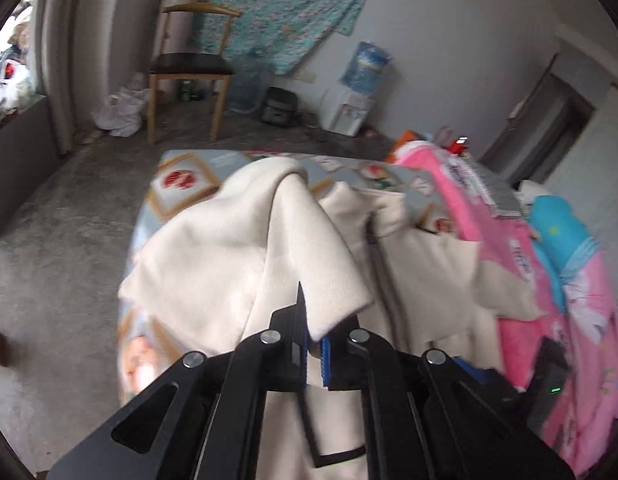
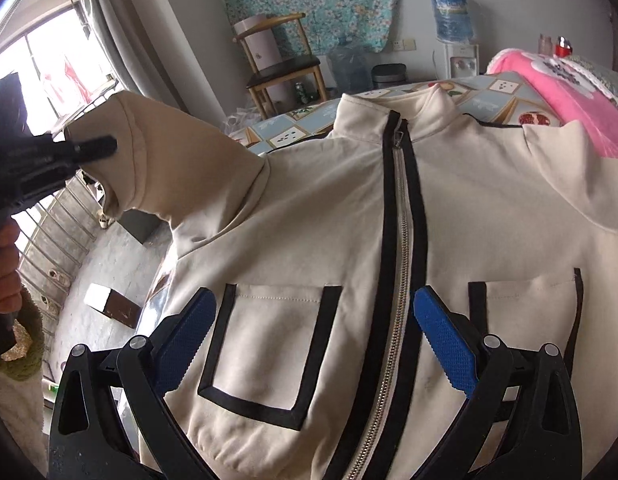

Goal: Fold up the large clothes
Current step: 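Lift the sleeve with the left tool and fold it across the jacket front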

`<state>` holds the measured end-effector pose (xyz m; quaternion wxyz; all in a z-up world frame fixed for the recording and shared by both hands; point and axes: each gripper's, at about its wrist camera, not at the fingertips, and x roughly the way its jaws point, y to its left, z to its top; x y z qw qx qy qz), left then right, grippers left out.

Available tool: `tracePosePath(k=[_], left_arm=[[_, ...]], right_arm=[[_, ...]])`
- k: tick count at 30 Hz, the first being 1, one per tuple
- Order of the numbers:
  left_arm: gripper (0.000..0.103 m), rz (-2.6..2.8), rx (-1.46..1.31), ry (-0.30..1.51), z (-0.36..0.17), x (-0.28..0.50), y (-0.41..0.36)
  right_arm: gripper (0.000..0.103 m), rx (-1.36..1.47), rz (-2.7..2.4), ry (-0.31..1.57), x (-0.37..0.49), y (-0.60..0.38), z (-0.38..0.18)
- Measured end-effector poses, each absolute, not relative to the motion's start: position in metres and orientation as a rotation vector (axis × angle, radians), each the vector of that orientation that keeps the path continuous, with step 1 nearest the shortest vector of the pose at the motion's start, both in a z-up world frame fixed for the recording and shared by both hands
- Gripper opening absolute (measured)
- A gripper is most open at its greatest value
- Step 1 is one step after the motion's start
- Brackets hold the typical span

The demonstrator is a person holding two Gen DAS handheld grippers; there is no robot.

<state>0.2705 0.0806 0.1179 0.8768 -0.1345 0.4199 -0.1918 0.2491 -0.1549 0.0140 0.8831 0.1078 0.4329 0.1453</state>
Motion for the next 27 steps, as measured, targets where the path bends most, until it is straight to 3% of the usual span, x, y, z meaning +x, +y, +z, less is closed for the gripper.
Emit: tracePosePath(k=[4, 8, 11, 19, 27], left_arm=[[0.009, -0.560, -0.283, 0.906, 0.120, 0.277, 0.007], [0.041, -0.553, -0.251, 0.960, 0.098, 0.274, -0.032], [0.048, -0.507, -0.265, 0.932, 0.091, 0.267, -0.021], [0.053, -0.111, -0.096, 0.917, 0.062, 0.240, 0.058], [0.053, 0.050, 0.076, 1.040, -0.025, 0.235, 0.077]], right_arm=[[0.096, 0.256, 0.257, 0.898, 0.242, -0.173, 0.013], [0.096, 0.279, 0.210, 0.917, 0.231, -0.197, 0.008], [0.096, 0.298, 0.171, 0.927, 0.225, -0.224, 0.005], [0.089, 0.508, 0.322, 0.974, 0.259, -0.263, 0.007], [0.059, 0.673, 0.380, 1.212, 0.341, -0.245, -0.041]])
